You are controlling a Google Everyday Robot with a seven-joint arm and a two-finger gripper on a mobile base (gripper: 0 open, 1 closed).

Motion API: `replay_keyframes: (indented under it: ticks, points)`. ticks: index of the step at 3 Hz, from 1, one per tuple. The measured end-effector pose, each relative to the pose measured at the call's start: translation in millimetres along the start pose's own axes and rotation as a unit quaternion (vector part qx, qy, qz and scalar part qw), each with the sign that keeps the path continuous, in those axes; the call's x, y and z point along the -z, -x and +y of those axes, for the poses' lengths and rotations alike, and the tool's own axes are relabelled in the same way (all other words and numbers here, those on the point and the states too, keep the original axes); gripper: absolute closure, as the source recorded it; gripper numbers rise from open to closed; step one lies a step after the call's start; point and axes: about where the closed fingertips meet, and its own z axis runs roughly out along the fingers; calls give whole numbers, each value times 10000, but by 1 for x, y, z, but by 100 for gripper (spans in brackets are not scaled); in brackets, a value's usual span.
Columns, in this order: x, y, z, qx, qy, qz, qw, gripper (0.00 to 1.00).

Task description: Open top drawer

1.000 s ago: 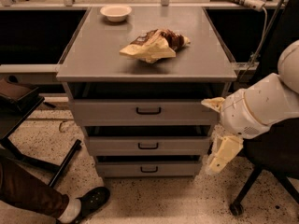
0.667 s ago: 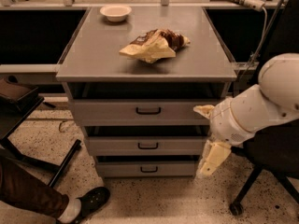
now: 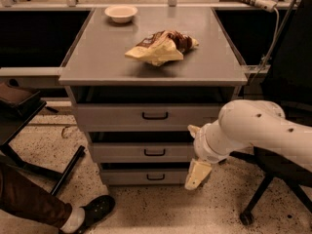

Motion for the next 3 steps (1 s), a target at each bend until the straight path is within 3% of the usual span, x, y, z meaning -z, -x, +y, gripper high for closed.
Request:
replay_keyframes:
  ticks: [1, 3]
  points:
    - [-28, -4, -30, -17, -487, 316, 9983, 0]
    - [-54, 12, -71, 88, -841, 590, 9947, 0]
